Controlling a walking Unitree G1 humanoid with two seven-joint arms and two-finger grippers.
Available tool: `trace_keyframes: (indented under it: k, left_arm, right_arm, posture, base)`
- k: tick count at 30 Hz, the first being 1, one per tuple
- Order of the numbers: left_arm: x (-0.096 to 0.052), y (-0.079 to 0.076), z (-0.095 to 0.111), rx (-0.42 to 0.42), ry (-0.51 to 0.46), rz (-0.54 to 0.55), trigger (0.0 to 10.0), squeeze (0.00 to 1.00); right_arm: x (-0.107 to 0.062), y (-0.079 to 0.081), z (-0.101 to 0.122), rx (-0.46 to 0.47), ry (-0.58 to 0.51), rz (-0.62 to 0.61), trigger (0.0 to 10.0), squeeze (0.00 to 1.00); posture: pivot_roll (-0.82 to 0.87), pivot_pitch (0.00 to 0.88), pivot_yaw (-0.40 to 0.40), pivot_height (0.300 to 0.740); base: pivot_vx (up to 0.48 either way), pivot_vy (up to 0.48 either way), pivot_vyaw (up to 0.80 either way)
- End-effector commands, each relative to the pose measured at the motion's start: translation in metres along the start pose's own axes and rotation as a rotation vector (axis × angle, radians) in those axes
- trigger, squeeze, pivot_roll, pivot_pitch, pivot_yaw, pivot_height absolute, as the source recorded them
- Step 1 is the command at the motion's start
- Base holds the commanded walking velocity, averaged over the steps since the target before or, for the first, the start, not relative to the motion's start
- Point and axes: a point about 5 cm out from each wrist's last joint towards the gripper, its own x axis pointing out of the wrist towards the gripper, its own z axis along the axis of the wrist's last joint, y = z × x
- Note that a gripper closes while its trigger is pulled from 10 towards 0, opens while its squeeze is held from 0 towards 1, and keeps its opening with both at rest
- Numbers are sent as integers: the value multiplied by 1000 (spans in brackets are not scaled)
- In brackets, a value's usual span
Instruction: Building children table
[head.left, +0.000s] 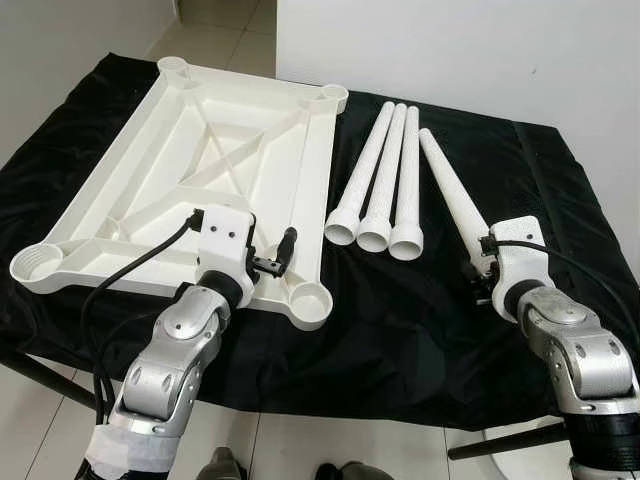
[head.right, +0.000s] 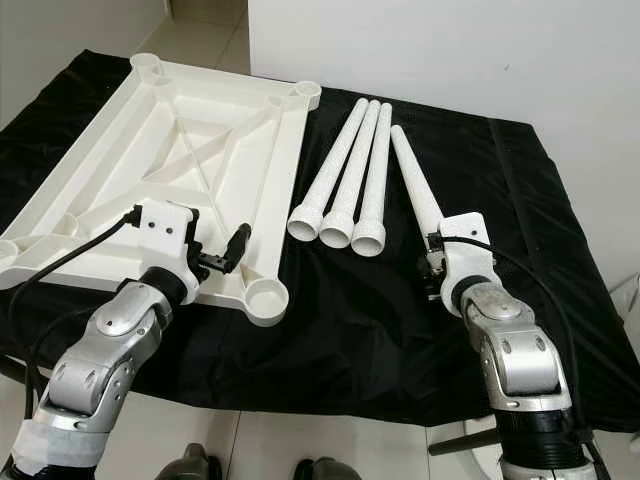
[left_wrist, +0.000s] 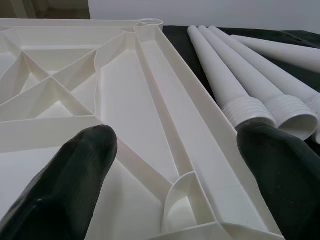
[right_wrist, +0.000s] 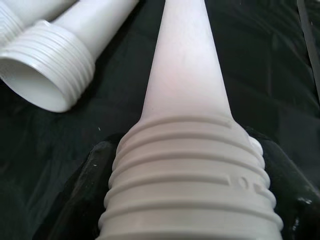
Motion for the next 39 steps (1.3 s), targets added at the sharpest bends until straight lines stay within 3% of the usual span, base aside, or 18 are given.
trace_keyframes:
  k: [1,6,8,12,17,20,25,34,35,36,37,39]
  left_arm:
    - [0,-3,0,4,5,-4,10000,0]
    - [4,-8,-1,-4,0,-29,10000,0]
    - [8,-12,-1,-12,-8,-53,10000,0]
    - [12,-14,0,-35,-9,-72,10000,0]
    - [22,-12,1,-94,-5,-81,10000,0]
    - [23,-11,1,-100,-7,-75,10000,0]
    - [38,-5,8,-253,7,-60,10000,0]
    - [38,-8,24,-288,-36,-145,10000,0]
    - [38,-9,27,-296,-45,-161,10000,678]
    - [38,-9,27,-296,-45,-161,10000,678]
    - [36,-13,33,-332,-61,-192,10000,1000]
    - [37,-17,39,-375,-66,-224,10000,1000]
  right_arm:
    - [1,4,5,-17,-37,17,10000,0]
    - [4,-8,6,60,-105,-108,10000,0]
    - [5,-19,5,131,-161,-236,10000,0]
    - [6,-20,3,163,-202,-289,10000,0]
    - [12,-10,5,247,-288,-259,10000,0]
    - [13,-9,5,252,-298,-255,10000,0]
    - [29,9,9,250,-331,-221,10000,0]
    - [35,27,25,266,-437,-81,10000,0]
    - [36,35,33,256,-492,-33,10000,0]
    - [36,35,33,256,-492,-33,10000,0]
    - [36,44,43,245,-560,23,10000,0]
    - [34,59,54,236,-658,123,10000,0]
  posture:
    - [110,113,-82,740]
    - [108,112,-88,740]
    - [107,111,-87,740]
    - [104,113,-84,740]
    - [87,123,-72,740]
    - [87,123,-72,740]
    - [100,120,-63,740]
    - [126,96,-28,740]
    - [131,86,-16,740]
    - [131,86,-16,740]
    - [144,80,-8,740]
    - [152,78,-8,740]
  base:
    - [0,0,0]
    - [0,0,0]
    - [0,0,0]
    - [0,0,0]
    - [0,0,0]
    - [0,0,0]
    - [0,0,0]
    - [0,0,0]
    - [0,0,0]
    - [0,0,0]
    - [0,0,0]
    - [0,0,0]
